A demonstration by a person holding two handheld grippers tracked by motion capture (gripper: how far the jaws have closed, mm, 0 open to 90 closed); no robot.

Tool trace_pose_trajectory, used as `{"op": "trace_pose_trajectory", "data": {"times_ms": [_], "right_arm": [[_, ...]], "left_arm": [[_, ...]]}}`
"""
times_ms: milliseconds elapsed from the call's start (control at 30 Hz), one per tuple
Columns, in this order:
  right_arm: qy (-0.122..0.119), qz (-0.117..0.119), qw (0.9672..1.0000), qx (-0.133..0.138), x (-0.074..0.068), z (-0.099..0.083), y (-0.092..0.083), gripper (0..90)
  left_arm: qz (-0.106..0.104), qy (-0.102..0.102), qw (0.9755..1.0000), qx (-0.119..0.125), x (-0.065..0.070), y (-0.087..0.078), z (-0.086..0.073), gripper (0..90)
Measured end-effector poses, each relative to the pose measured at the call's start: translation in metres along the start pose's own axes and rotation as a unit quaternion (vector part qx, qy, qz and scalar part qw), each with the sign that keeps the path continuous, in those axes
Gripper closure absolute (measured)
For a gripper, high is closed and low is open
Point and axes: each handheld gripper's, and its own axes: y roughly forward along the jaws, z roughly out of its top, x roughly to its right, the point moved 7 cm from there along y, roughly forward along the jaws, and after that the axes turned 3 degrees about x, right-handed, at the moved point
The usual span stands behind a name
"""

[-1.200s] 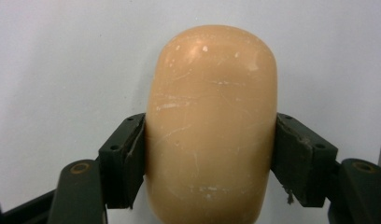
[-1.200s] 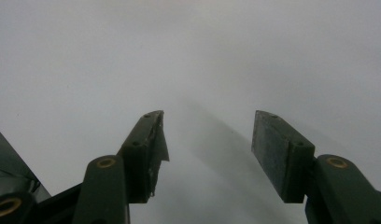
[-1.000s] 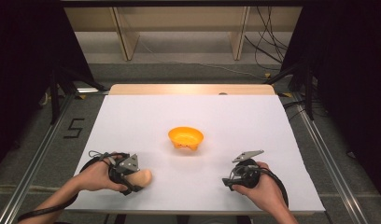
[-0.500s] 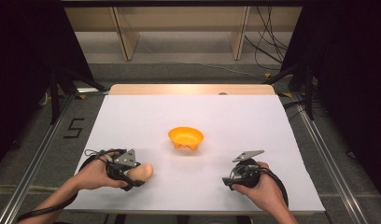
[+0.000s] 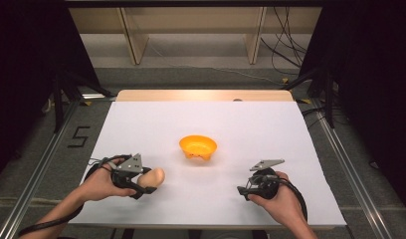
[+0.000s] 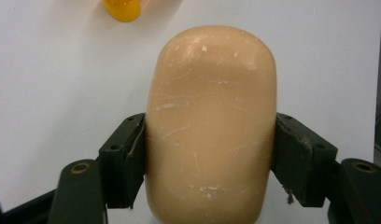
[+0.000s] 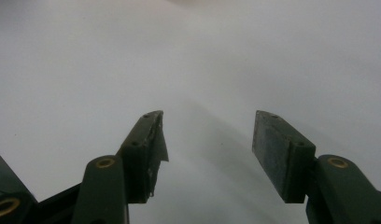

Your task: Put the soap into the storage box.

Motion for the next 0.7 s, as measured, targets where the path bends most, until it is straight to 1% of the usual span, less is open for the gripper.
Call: {"op": "trace_pose_trajectory", "data": {"times_ms": [33, 67, 100, 133, 167, 233, 300, 333, 400, 467, 500, 567, 600, 633, 667, 700], "right_arm": [[-0.002, 0.0, 1.0, -0.005, 0.0, 0.0, -0.001, 44.0], [-0.001, -0.001, 1.0, -0.002, 0.0, 0.0, -0.001, 44.0], [-0.002, -0.001, 1.0, 0.002, 0.001, 0.001, -0.001, 43.9], [-0.002, -0.001, 1.0, 0.002, 0.001, 0.001, -0.001, 43.9], [-0.001, -0.001, 1.0, 0.006, 0.001, 0.002, -0.001, 43.8], [0.002, -0.001, 1.0, 0.007, 0.001, 0.002, -0.001, 43.8], [0.006, -0.001, 1.0, 0.004, 0.001, 0.001, -0.002, 43.8], [0.008, -0.002, 0.9999, 0.01, 0.001, 0.002, -0.001, 43.7], [0.007, -0.001, 0.9999, 0.01, 0.001, 0.002, -0.001, 43.7], [0.007, 0.0, 1.0, 0.004, 0.001, 0.001, -0.003, 43.7], [0.012, 0.001, 0.9999, 0.011, 0.001, 0.001, -0.001, 43.7], [0.01, 0.0, 0.9999, 0.011, 0.001, 0.001, -0.001, 43.7], [0.009, 0.0, 1.0, 0.004, 0.002, 0.001, -0.003, 43.7], [0.009, 0.0, 1.0, 0.004, 0.002, 0.001, -0.003, 43.7], [0.01, 0.0, 0.9999, 0.004, 0.002, 0.001, -0.003, 43.7], [0.011, 0.0, 0.9999, 0.004, 0.001, 0.001, -0.003, 43.7]], "left_arm": [[-0.002, 0.003, 1.0, -0.001, -0.001, -0.001, 0.001, 31.9], [-0.002, 0.001, 1.0, 0.001, 0.0, -0.001, 0.002, 31.9], [0.002, -0.001, 1.0, 0.009, 0.0, -0.001, 0.003, 31.9], [0.0, -0.006, 0.9999, 0.014, 0.0, -0.001, 0.005, 31.9], [-0.001, -0.003, 0.9999, 0.015, 0.0, -0.002, 0.007, 31.9], [0.003, -0.003, 0.9998, 0.019, -0.001, -0.002, 0.008, 31.9], [0.001, -0.008, 0.9997, 0.024, 0.0, -0.001, 0.01, 31.9], [0.003, -0.004, 0.9997, 0.022, -0.001, -0.001, 0.01, 31.9], [-0.001, -0.001, 0.9998, 0.021, -0.001, -0.002, 0.011, 31.9], [-0.002, -0.006, 0.9996, 0.026, -0.001, -0.001, 0.012, 31.9], [0.0, 0.0, 0.9997, 0.022, -0.002, -0.001, 0.012, 31.9], [0.002, -0.003, 0.9996, 0.027, -0.003, -0.001, 0.013, 31.9], [0.001, 0.002, 0.9996, 0.027, -0.003, -0.002, 0.014, 31.9], [0.004, 0.006, 0.9995, 0.031, -0.005, -0.002, 0.015, 31.9], [0.008, 0.001, 0.9995, 0.029, -0.005, -0.002, 0.015, 31.9], [0.005, -0.003, 0.9994, 0.033, -0.004, -0.002, 0.017, 31.9]]}}
